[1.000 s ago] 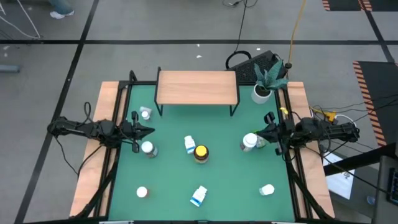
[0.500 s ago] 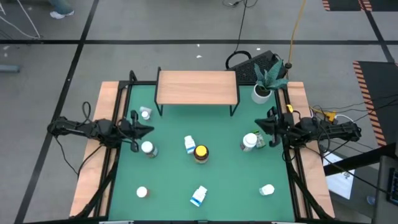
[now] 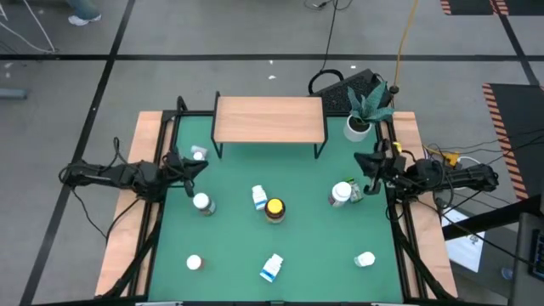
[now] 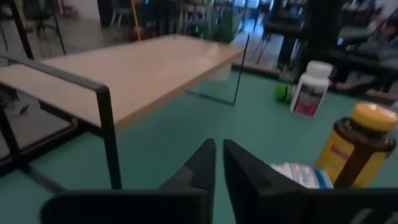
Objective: Pick and place medicine bottles onto shelf by color
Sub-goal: Put the small white medicine bottle on the shelf
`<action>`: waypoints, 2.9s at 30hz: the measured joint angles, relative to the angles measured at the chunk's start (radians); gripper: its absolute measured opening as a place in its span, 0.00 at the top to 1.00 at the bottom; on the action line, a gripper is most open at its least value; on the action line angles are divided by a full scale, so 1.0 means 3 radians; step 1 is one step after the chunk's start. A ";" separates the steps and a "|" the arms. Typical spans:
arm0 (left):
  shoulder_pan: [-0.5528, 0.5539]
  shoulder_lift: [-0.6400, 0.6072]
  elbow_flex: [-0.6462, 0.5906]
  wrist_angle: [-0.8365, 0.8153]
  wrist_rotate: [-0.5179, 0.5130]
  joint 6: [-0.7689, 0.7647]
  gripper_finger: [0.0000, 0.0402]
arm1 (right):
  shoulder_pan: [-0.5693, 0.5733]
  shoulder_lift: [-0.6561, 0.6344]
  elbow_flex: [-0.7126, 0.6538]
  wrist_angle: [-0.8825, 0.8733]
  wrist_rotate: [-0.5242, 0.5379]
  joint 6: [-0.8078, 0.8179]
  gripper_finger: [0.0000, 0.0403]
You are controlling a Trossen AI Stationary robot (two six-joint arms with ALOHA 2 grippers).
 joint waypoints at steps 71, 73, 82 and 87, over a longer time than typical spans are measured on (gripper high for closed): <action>0.1858 0.2730 0.1395 -0.1705 0.0584 -0.1165 0.59 | 0.0004 0.1833 0.0252 0.0689 0.0533 0.0485 0.35; 0.1858 0.2730 0.1686 -0.1944 0.0582 -0.1107 0.59 | 0.0004 0.1833 0.0252 0.0688 0.0533 0.0488 0.35; 0.1970 0.2904 0.3213 -0.2449 0.0567 -0.0615 0.60 | 0.0004 0.1833 0.0252 0.0689 0.0533 0.0489 0.35; 0.2189 0.3382 0.4057 -0.2541 0.0558 -0.0210 0.59 | 0.0004 0.1833 0.0252 0.0693 0.0533 0.0488 0.35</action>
